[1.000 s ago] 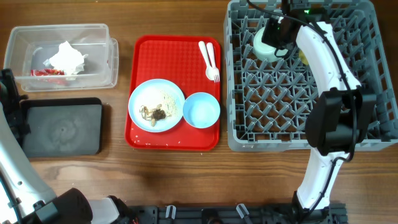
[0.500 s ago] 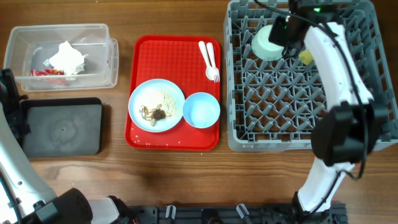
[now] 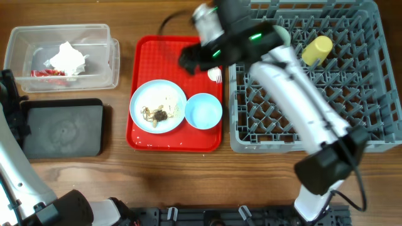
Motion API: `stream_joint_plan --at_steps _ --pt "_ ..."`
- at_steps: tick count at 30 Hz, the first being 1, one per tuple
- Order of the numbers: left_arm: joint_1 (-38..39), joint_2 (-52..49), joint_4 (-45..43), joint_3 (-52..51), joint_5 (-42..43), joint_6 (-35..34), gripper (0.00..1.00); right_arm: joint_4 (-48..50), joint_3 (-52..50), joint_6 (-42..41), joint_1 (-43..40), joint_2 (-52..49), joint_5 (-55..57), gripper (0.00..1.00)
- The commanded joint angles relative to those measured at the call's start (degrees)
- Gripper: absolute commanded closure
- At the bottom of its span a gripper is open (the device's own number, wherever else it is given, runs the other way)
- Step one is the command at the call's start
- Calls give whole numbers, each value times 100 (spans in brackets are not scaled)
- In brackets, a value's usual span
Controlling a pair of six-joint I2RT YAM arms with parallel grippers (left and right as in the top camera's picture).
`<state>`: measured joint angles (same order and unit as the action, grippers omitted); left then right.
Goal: Sort waste into correct bins and load items into the dishwasher rack
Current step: 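Move the right gripper to the light-blue bowl and grip its rim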
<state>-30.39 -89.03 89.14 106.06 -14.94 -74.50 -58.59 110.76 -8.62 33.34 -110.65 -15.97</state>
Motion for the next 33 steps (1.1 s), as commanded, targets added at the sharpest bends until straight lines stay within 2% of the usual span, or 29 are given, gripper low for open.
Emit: stream_joint_plan --at_steps 1,10,16,21,23,25,26,33 --pt "-26 -24 9 -11 -33 -98 0 -420 -66 52 579 -350 1294 3" --pt "-26 -24 9 -11 -31 -98 0 -920 -66 -507 1436 -903 1193 6" --pt "-26 -24 9 -11 -33 -98 0 -1220 -66 -675 1541 -1460 1591 18" --pt "-26 -24 11 -11 -33 -96 0 -1377 -66 -678 1541 -1775 1519 20" --pt "-26 -24 9 -11 -31 -98 0 -1440 -66 -680 1541 -1845 1342 28" --pt "-26 -24 9 -11 -31 -98 0 -1488 -66 -680 1543 -1897 1237 41" --pt "-26 -24 9 -11 -31 -98 0 -1523 -66 -678 1552 -1926 1224 43" --pt "-26 -24 11 -11 -31 -96 0 -1582 -66 -463 1556 -2120 1250 44"
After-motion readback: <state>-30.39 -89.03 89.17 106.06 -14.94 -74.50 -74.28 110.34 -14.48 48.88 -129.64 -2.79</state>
